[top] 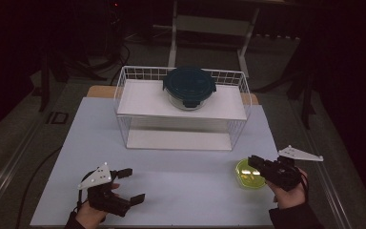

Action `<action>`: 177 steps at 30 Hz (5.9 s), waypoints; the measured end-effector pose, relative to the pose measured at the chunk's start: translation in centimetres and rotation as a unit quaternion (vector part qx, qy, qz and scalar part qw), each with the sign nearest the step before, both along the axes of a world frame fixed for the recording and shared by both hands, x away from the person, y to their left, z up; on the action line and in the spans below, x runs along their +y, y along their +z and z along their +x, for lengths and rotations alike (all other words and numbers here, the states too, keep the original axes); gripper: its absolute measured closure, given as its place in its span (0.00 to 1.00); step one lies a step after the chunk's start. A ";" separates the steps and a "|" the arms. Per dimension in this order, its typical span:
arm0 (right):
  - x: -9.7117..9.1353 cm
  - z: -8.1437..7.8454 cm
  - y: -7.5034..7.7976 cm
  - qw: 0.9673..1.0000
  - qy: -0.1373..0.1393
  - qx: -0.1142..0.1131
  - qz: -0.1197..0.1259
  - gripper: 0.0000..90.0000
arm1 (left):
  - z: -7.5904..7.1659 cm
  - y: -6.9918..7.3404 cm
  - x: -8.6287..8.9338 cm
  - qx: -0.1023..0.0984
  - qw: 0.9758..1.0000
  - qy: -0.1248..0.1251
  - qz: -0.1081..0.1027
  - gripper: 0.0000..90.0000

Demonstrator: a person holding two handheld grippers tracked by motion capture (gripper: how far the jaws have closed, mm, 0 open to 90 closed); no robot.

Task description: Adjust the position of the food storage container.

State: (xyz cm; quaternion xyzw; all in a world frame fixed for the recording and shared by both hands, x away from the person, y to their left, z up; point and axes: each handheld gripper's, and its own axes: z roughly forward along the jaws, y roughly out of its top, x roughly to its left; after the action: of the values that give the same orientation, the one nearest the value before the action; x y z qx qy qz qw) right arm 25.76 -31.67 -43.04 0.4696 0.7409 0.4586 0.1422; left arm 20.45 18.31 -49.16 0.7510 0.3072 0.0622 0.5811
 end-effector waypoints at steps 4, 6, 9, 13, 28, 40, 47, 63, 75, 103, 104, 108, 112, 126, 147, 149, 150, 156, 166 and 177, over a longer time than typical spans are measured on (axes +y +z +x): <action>-1.3 -0.4 -1.1 1.000 -0.023 0.010 -0.007 0.98 | 0.0 -0.1 0.0 0.001 1.000 -0.001 0.003 0.00; -2.0 -0.6 -1.6 0.999 -0.034 0.016 -0.010 0.99 | 0.0 0.0 0.0 0.001 1.000 -0.002 0.001 0.00; -2.9 -1.0 -2.3 0.998 -0.049 0.022 -0.020 1.00 | 0.0 0.0 0.0 0.000 1.000 -0.001 0.000 0.00; -4.2 -1.3 -3.2 0.996 -0.075 0.030 -0.020 1.00 | 0.0 0.0 0.0 0.000 1.000 0.002 0.000 0.00; -6.7 -1.6 -6.5 0.988 -0.131 0.067 -0.035 1.00 | -0.1 0.1 -0.3 -0.004 1.000 -0.003 0.002 0.00; -4.9 -0.7 -9.0 0.988 -0.100 0.112 -0.032 1.00 | 0.0 0.0 -0.4 -0.005 1.000 -0.002 0.007 0.00; -3.8 -0.5 -9.1 0.990 -0.074 0.118 -0.026 1.00 | 0.0 0.0 -0.4 -0.003 1.000 -0.004 0.006 0.00; -2.1 1.0 -9.5 0.989 -0.052 0.132 -0.039 1.00 | 0.0 -0.1 -0.6 0.001 1.000 -0.007 0.009 0.00; 0.9 1.7 -9.6 0.988 -0.011 0.147 -0.048 1.00 | -0.1 -0.2 -0.6 0.001 1.000 -0.008 0.013 0.00; 3.6 3.2 -9.2 0.989 0.006 0.139 -0.055 1.00 | -0.1 -0.3 -0.6 0.004 1.000 -0.012 0.013 0.00; 3.9 3.3 -9.2 0.989 0.009 0.139 -0.055 1.00 | -0.1 -0.3 -0.6 0.004 1.000 -0.012 0.013 0.00; 4.6 3.7 -9.3 0.988 0.014 0.141 -0.053 1.00 | -0.1 -0.3 -0.6 0.004 1.000 -0.013 0.013 0.00; 5.6 4.1 -9.3 0.988 0.024 0.140 -0.053 1.00 | -0.1 -0.3 -0.6 0.005 1.000 -0.014 0.013 0.00; 8.8 5.3 -9.6 0.987 0.049 0.139 -0.058 1.00 | -0.1 -0.4 -0.8 0.008 1.000 -0.021 0.014 0.00; 10.4 5.7 -9.9 0.987 0.060 0.135 -0.067 1.00 | -0.2 -0.4 -0.8 0.005 1.000 -0.022 0.012 0.00; 10.8 5.8 -9.9 0.986 0.063 0.135 -0.071 1.00 | -0.3 -0.4 -0.8 0.005 1.000 -0.022 0.012 0.00; 10.8 5.8 -9.9 0.986 0.063 0.135 -0.071 1.00 | -0.3 -0.4 -0.8 0.005 1.000 -0.022 0.012 0.00; 12.2 6.3 -10.1 0.986 0.074 0.133 -0.069 1.00 | -0.3 -0.4 -0.7 0.005 1.000 -0.023 0.012 0.00; 14.6 6.5 -10.1 0.984 0.093 0.132 -0.070 1.00 | -0.3 -0.5 -0.7 0.006 1.000 -0.025 0.013 0.00; 14.5 6.6 -9.7 0.987 0.088 0.123 -0.062 1.00 | -0.4 -0.6 -0.8 0.007 1.000 -0.027 0.013 0.00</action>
State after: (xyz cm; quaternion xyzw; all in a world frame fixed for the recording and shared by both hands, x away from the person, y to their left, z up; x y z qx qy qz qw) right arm 32.39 -17.16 -52.76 0.4456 0.8183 0.3612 0.0377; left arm 20.07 17.47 -49.75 0.7670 0.2902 0.0447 0.5705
